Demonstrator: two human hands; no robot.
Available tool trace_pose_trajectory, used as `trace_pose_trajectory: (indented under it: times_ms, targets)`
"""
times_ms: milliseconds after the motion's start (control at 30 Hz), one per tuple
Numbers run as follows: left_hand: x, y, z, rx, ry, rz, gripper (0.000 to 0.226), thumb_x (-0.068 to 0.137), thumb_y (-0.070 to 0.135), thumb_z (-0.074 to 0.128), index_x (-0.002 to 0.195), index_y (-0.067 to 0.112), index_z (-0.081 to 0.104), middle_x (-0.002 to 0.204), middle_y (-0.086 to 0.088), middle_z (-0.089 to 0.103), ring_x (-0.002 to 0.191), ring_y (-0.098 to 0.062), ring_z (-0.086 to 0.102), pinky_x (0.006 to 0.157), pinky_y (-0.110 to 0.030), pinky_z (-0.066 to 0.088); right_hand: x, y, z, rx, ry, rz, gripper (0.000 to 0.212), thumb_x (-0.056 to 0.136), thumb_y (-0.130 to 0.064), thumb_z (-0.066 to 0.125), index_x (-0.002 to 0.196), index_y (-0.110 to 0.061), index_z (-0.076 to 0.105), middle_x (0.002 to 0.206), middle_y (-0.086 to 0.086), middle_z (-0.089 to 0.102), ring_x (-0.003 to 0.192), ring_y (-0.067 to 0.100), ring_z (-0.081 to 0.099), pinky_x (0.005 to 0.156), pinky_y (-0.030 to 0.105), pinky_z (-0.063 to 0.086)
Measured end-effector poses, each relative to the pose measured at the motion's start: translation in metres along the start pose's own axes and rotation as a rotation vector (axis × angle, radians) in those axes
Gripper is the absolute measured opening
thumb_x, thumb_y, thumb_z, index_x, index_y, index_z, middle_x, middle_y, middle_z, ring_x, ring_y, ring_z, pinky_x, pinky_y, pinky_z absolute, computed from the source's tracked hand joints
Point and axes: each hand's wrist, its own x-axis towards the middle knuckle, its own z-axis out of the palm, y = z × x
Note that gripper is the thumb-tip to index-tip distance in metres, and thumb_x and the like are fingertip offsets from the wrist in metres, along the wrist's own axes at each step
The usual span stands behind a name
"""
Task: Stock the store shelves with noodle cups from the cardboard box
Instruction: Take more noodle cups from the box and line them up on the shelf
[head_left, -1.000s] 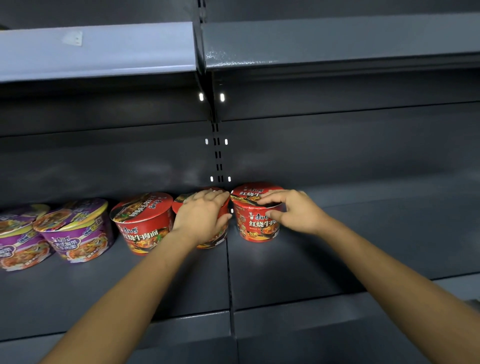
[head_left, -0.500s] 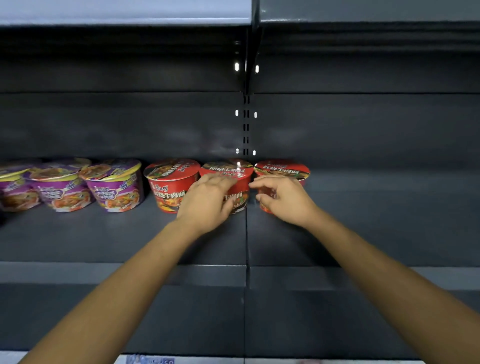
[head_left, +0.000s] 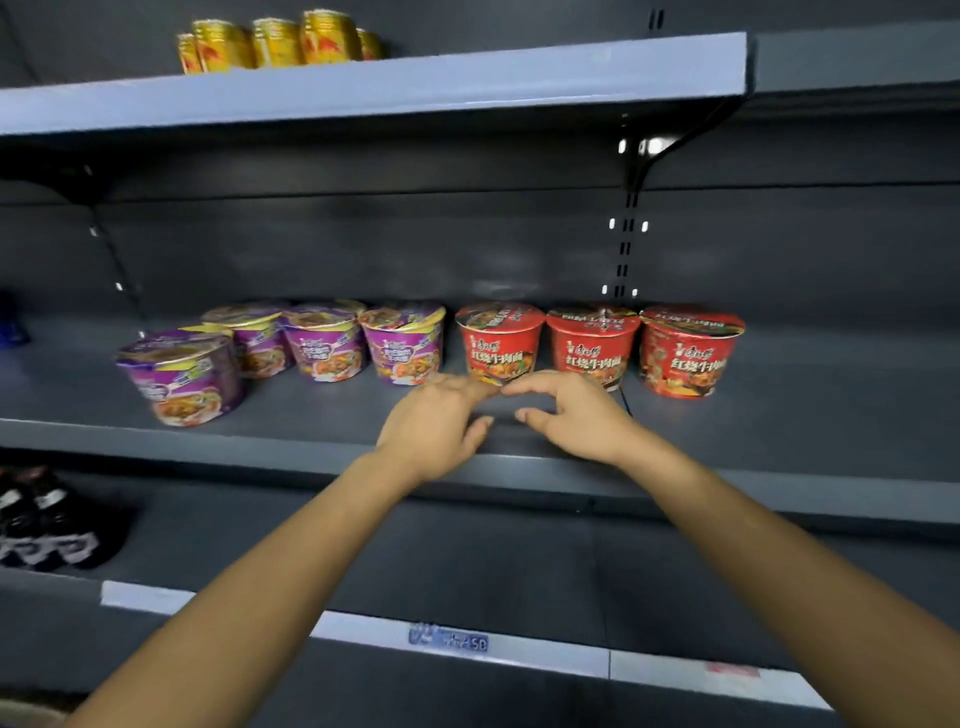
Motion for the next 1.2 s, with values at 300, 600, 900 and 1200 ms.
trace_pose_trajectory:
  times_ms: [300, 600, 900, 1200]
  targets:
    - [-0.083, -0.031, -0.005, -0.032, -0.135, -0.049, 0.04, 0.093, 0.03, 0.051, 0.133, 0.025, 0.052, 0.126, -0.002, 0.061, 0.115, -0.025, 0.055, 0.091, -0.039, 0.047, -0.031, -0.053, 0.059, 0.039, -0.122, 0.079, 0.034, 0.088, -0.016, 0.065, 0.122, -0.021, 0.064, 0.123, -0.003, 0.064, 0.115, 0.011, 0.056, 0.095, 0.017, 0.038]
    - [-0.135, -0.046, 0.006, -0.016, -0.273, -0.128, 0.037, 0.094, 0.034, 0.049, 0.13, 0.026, 0.055, 0.13, 0.003, 0.059, 0.119, -0.021, 0.053, 0.097, -0.037, 0.044, -0.04, -0.06, 0.095, 0.076, -0.387, 0.078, 0.032, 0.09, -0.019, 0.063, 0.122, -0.022, 0.064, 0.12, -0.006, 0.065, 0.107, 0.006, 0.059, 0.097, 0.023, 0.044]
    - [-0.202, -0.043, 0.057, -0.072, -0.456, -0.267, 0.036, 0.092, 0.035, 0.051, 0.128, 0.028, 0.057, 0.128, 0.001, 0.061, 0.117, -0.024, 0.055, 0.097, -0.036, 0.045, -0.082, -0.037, 0.169, 0.219, -0.61, 0.149, 0.029, 0.088, -0.011, 0.063, 0.116, -0.015, 0.066, 0.114, 0.0, 0.068, 0.102, 0.009, 0.064, 0.096, 0.027, 0.048]
    - [-0.305, -0.086, 0.128, -0.177, -0.657, -0.443, 0.039, 0.091, 0.034, 0.053, 0.13, 0.027, 0.054, 0.135, 0.001, 0.054, 0.122, -0.02, 0.051, 0.102, -0.029, 0.04, -0.126, -0.024, 0.276, 0.252, -0.827, 0.277, 0.032, 0.09, -0.012, 0.062, 0.122, -0.011, 0.063, 0.117, 0.001, 0.066, 0.1, 0.004, 0.059, 0.078, 0.003, 0.041]
